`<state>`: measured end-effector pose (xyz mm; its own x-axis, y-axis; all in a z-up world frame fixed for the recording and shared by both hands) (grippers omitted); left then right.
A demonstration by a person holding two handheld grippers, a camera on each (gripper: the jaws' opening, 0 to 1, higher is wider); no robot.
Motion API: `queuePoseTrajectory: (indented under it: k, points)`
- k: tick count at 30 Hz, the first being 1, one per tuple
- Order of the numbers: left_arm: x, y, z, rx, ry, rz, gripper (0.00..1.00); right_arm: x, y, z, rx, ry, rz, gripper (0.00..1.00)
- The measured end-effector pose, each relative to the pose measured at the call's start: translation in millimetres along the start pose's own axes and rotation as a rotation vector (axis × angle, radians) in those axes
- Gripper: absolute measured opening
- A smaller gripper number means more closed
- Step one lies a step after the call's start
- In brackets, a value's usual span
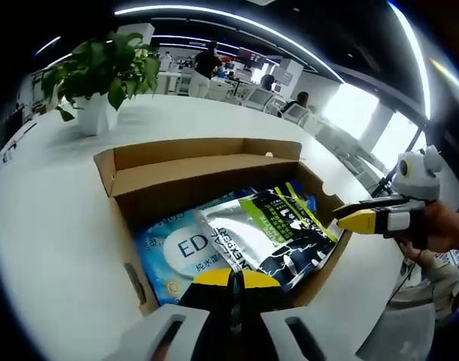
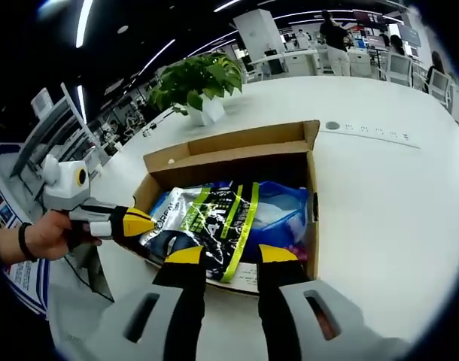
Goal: Operate the shoe box by opening the lid, removing the specified soft item, and placing it in the target area until the item is outside and the box remains undamaged.
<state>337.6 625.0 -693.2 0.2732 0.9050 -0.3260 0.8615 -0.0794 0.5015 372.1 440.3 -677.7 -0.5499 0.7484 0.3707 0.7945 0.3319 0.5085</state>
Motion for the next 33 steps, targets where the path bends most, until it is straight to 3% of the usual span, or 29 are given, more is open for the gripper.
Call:
queuePoseTrajectory:
  k: [5,17,24,29,33]
  points:
    - [1.8,-1.1,0,0.001,-0.004,-0.005,0.02,-1,-1.7,7,0.026,0.000,0.001,0.23]
    - [-6.0,-4.5,-4,0.002,-0.013,-0.017,0.02,-2,-6.2,19,0.088,0.010,0.021,0.10]
    - [-3.9,-3.2,-4,0.002,-0.012,-0.015,0.01,3,-7.6,20,0.085,0.030,0.043,0.06]
    - [-4.0,-2.9,-5,-0.001,-0.013,-0.024,0.01,3,-4.6,18,0.035,0.086,0.167,0.01]
    - [-7.0,-3.4,-7,-0.004,-0.022,-0.032,0.01,10,-3.5,19,0.028,0.105,0.160,0.00]
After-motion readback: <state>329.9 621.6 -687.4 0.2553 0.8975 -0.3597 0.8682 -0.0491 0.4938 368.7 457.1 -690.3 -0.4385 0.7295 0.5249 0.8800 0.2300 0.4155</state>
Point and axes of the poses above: the point that each gripper's makers call its tool centre point, and the gripper's own axes: z roughly forward along the fingers, x roughly to its left, y roughly out of its top, the point moved 4 cm from there along -z, roughly backward along the fingers, and after that the axes turned 15 degrees about x, right-handed, at the moved point
